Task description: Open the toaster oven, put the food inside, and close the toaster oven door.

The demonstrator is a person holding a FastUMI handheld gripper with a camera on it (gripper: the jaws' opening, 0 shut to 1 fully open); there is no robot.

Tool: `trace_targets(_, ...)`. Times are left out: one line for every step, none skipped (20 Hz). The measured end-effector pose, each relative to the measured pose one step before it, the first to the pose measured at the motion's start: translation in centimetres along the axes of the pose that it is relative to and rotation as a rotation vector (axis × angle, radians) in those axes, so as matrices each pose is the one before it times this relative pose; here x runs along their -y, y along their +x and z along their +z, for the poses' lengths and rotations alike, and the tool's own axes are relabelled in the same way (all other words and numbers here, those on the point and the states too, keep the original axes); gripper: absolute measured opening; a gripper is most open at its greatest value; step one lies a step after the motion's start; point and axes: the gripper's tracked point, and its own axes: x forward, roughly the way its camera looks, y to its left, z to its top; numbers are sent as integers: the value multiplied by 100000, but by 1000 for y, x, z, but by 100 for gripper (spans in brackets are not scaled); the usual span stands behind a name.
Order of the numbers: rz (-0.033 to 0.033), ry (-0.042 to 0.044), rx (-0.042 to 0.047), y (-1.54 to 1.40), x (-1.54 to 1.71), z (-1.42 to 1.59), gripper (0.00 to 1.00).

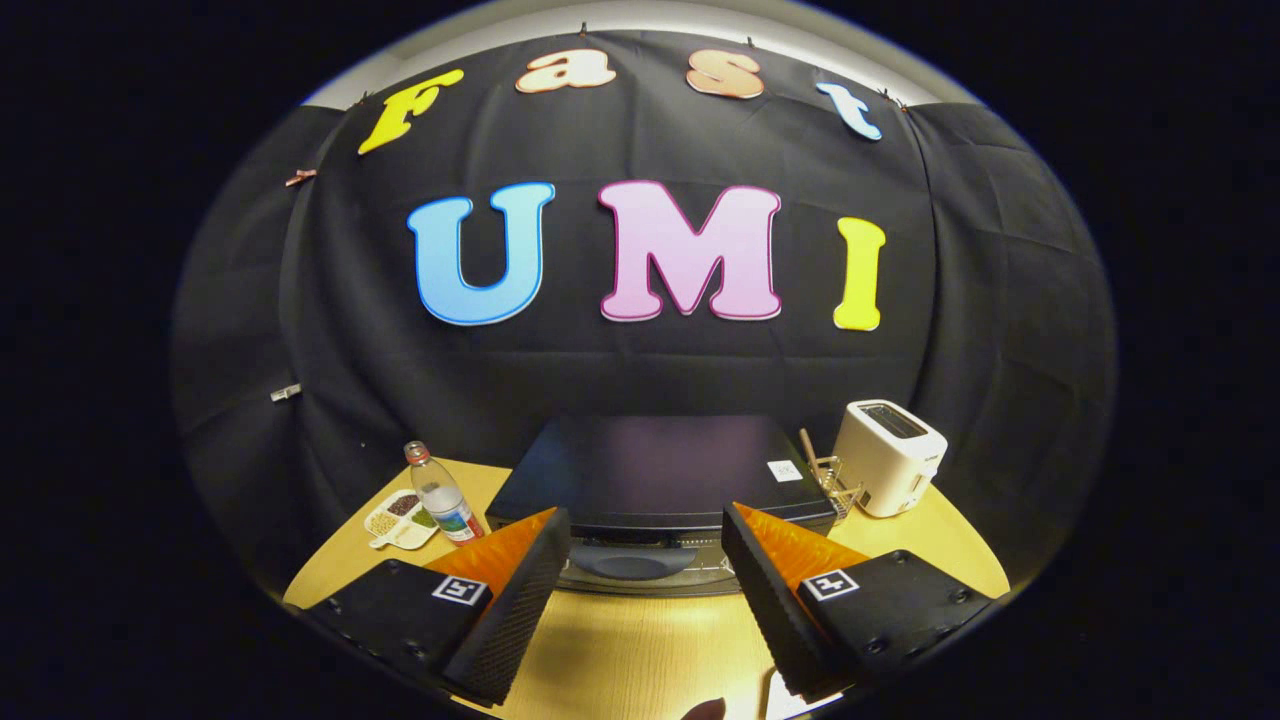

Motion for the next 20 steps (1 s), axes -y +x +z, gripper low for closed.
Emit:
trace_targets(-412,196,-2541,1000,-130,-867,98)
trace_targets(-164,299,-1643,1030,-181,-724,98)
trace_targets(-123,-8,-1948,950,-157,-678,98)
trace_targets(-156,-735,-1758,980,-110,-802,98)
trace_targets(-54,-746,-1734,828,-86,-639,98)
trace_targets(18,-102,-1799,616,-124,-700,98)
trace_targets(120,405,-1255,641,-209,-417,98)
trace_targets(322,631,-942,486,-225,-302,98)
trace_targets(167,482,-689,422,-166,-226,98)
trace_targets(-524,342,-973,456,27,-265,98)
trace_targets(-601,269,-130,243,-26,-42,98)
trace_targets(-544,80,1134,269,-28,176,99)
trace_targets(-176,608,-810,43,121,-82,98)
trace_targets(-196,860,-536,120,53,-62,99)
trace_targets(-415,-265,-42,41,136,-46,99)
trace_targets(87,-996,48,-74,37,-191,99)
trace_targets(15,-342,-311,-356,3,-291,99)
trace_targets(-104,742,-514,-306,94,-450,99)
trace_targets(-372,495,-89,-705,-70,-562,99)
trace_targets(-391,-408,213,-291,114,-332,99)
